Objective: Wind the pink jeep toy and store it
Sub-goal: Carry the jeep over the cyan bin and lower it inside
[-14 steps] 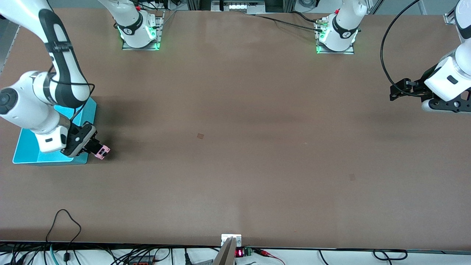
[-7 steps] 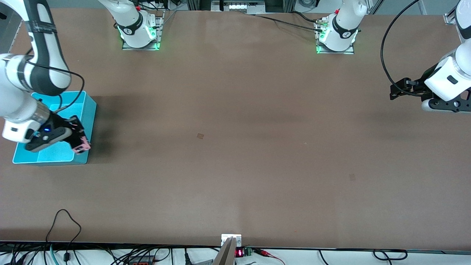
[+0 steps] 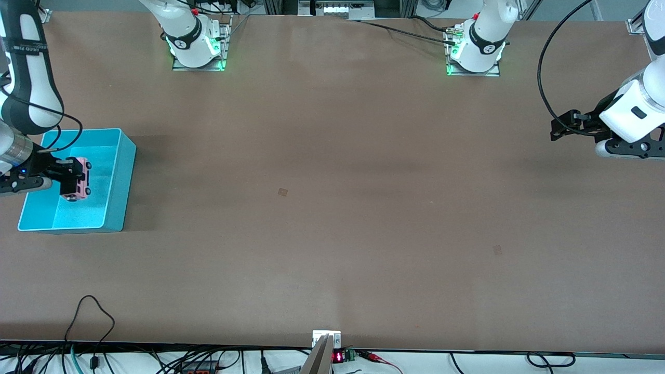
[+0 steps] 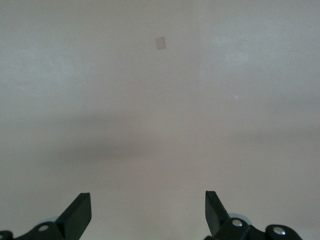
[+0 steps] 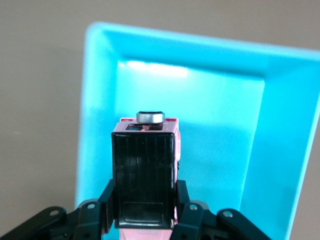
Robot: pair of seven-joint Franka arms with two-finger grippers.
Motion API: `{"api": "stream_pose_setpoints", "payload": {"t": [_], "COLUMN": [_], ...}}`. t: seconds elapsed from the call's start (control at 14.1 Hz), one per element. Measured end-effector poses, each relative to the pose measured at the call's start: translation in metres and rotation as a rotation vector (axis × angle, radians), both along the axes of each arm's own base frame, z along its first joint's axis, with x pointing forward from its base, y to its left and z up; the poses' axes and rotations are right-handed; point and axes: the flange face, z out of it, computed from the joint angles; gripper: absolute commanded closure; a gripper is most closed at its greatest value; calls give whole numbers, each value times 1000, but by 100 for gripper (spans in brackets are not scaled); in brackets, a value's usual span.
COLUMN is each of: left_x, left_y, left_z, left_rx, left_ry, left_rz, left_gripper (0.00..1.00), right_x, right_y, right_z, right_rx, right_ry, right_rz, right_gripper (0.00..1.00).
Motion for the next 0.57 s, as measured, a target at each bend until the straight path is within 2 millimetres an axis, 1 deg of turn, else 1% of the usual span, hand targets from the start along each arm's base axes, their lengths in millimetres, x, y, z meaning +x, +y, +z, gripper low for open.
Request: {"api": "stream_pose_setpoints", "payload": {"t": [0.07,0.14,0.28,0.43,0.5,0.57], "left_x": [0,0,0,0,0,0], "left_y": [0,0,0,0,0,0], "left_z": [0,0,0,0,0,0], "left_rx": [0,0,0,0,0,0], "left_ry": [0,0,0,0,0,0], "left_rz": [0,0,0,0,0,0], "left_gripper": [0,0,0,0,0,0], "right_x": [-9,-16,-26,-30,-30,-31], "right_y": [-11,-17,-20,-18,-18,-18], "right_z": [-14,-28,-53,-73,-80,-86], "right_rx": [-2,-4,-7,-4,-3,-3], "right_ry": [2,3,9,27,33,39], "right_rz": [-22,-36,-51,-59,-60,-61], "right_gripper": [100,100,100,100,96,82]}}
